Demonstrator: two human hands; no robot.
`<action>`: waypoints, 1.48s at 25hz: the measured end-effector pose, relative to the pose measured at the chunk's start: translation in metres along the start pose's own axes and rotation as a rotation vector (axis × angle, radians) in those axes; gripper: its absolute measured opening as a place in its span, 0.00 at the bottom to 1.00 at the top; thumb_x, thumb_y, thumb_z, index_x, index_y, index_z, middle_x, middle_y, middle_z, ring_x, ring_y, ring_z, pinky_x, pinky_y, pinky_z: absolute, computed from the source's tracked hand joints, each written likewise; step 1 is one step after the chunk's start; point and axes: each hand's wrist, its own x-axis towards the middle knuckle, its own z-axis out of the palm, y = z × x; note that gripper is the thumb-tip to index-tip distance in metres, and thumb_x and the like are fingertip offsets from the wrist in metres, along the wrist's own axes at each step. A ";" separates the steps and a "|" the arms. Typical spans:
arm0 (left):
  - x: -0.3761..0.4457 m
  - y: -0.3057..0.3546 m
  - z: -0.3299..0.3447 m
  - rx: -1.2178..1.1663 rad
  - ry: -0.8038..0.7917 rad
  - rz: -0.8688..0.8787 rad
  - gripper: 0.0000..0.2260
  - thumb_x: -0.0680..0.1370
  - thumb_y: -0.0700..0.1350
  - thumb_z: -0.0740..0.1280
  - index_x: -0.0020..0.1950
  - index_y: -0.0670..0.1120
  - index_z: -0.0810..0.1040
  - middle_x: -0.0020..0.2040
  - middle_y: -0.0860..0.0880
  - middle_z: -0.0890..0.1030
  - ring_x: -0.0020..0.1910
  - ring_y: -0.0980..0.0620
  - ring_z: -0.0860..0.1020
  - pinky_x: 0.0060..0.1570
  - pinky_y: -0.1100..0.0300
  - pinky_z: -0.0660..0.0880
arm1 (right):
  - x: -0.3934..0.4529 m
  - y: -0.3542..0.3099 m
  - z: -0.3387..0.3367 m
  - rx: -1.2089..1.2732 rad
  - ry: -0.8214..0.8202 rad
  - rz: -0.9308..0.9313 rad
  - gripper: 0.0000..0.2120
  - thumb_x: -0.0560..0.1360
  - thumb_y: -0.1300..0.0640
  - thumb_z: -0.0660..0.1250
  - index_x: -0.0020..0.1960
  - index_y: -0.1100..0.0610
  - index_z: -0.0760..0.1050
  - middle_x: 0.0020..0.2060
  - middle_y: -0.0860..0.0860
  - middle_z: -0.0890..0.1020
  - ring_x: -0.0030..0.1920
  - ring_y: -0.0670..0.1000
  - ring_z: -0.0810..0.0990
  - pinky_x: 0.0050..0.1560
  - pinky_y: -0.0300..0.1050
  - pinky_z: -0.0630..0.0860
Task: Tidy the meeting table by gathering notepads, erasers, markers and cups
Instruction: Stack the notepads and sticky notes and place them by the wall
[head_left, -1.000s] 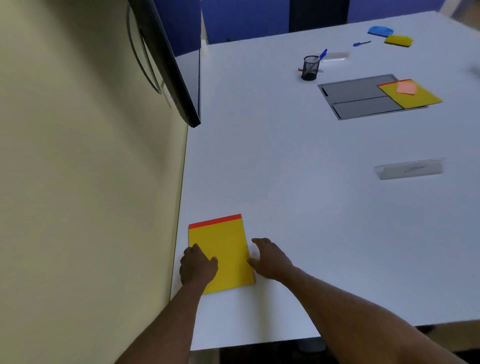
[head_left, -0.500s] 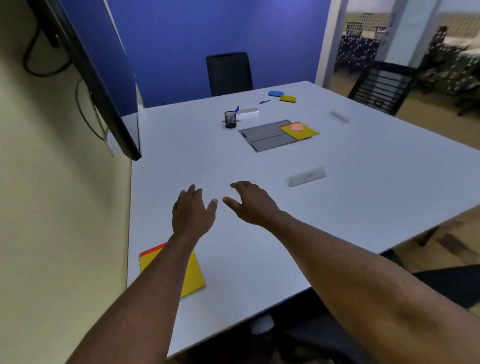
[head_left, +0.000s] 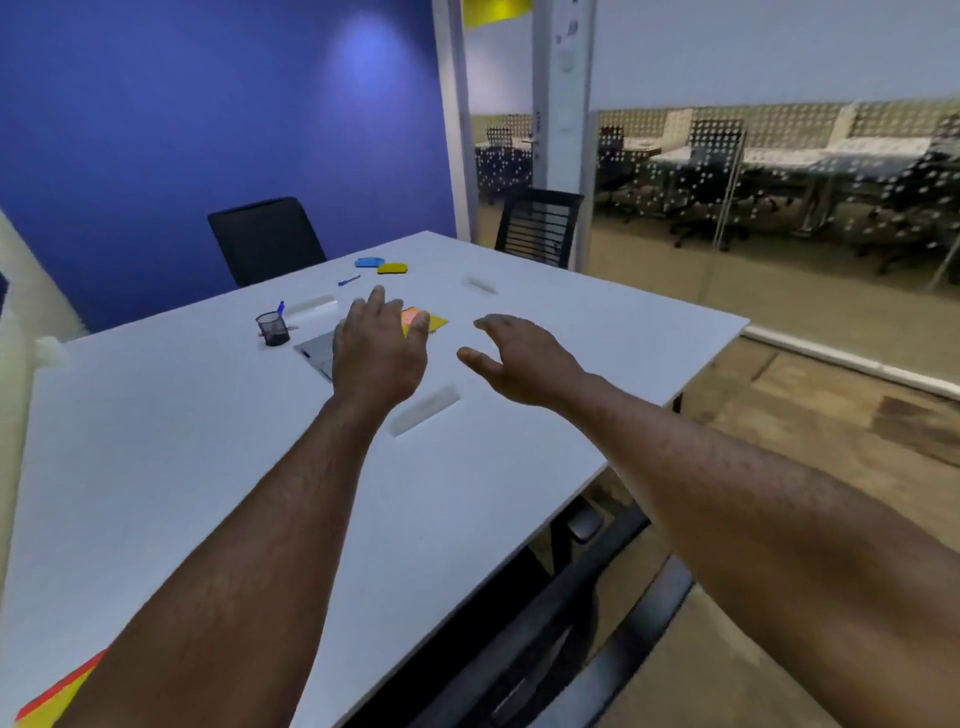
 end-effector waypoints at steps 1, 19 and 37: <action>0.008 0.037 0.014 0.000 -0.016 0.019 0.25 0.82 0.58 0.52 0.74 0.44 0.67 0.78 0.44 0.61 0.77 0.43 0.58 0.74 0.44 0.56 | -0.005 0.035 -0.014 -0.022 -0.002 0.019 0.31 0.78 0.36 0.55 0.73 0.55 0.64 0.72 0.53 0.69 0.71 0.54 0.66 0.68 0.51 0.65; 0.170 0.290 0.269 0.042 -0.102 0.058 0.31 0.80 0.61 0.56 0.76 0.43 0.63 0.79 0.42 0.58 0.77 0.41 0.55 0.73 0.43 0.56 | 0.053 0.420 -0.061 -0.064 0.022 0.170 0.36 0.76 0.32 0.51 0.78 0.49 0.48 0.78 0.50 0.53 0.78 0.52 0.51 0.76 0.55 0.52; 0.299 0.150 0.429 -0.164 -0.028 -0.621 0.22 0.81 0.55 0.61 0.71 0.45 0.71 0.74 0.47 0.70 0.72 0.45 0.66 0.70 0.52 0.63 | 0.327 0.507 0.150 0.174 -0.408 -0.171 0.28 0.78 0.39 0.58 0.72 0.54 0.65 0.76 0.52 0.62 0.76 0.52 0.57 0.74 0.49 0.54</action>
